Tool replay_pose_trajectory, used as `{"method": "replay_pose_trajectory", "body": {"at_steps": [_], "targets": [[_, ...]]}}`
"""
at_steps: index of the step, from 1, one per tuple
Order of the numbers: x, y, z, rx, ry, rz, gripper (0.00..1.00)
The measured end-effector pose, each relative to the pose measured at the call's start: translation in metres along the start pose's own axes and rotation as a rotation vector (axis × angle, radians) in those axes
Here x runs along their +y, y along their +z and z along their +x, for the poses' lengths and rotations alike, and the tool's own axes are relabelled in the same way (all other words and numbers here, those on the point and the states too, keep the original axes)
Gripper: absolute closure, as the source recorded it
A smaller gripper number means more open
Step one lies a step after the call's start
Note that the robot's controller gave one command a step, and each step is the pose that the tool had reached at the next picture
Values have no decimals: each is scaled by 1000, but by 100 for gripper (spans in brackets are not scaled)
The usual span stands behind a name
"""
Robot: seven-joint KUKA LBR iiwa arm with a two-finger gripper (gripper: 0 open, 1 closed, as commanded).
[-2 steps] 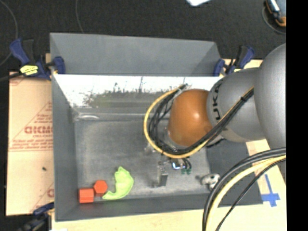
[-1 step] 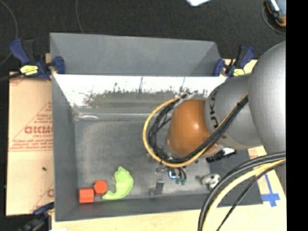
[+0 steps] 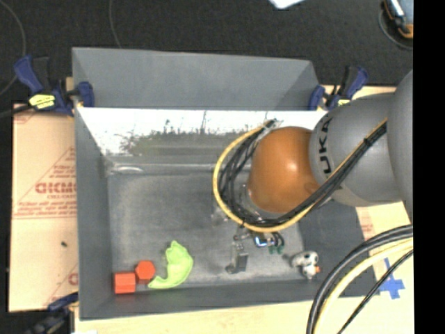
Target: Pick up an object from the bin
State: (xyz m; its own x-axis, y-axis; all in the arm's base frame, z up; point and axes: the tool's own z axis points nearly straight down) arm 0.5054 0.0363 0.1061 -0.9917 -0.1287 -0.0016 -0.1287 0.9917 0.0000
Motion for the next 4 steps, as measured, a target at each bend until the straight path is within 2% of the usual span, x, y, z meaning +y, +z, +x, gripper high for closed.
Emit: {"method": "replay_pose_trajectory", "body": {"at_steps": [1, 2, 3, 4], "targets": [[-46, -53, 29, -7, 149, -1, 0], [-61, -65, 24, -6, 2, 1, 0], [-88, -33, 41, -9, 140, -1, 0], [-80, -1, 45, -5, 35, 1, 0]]}}
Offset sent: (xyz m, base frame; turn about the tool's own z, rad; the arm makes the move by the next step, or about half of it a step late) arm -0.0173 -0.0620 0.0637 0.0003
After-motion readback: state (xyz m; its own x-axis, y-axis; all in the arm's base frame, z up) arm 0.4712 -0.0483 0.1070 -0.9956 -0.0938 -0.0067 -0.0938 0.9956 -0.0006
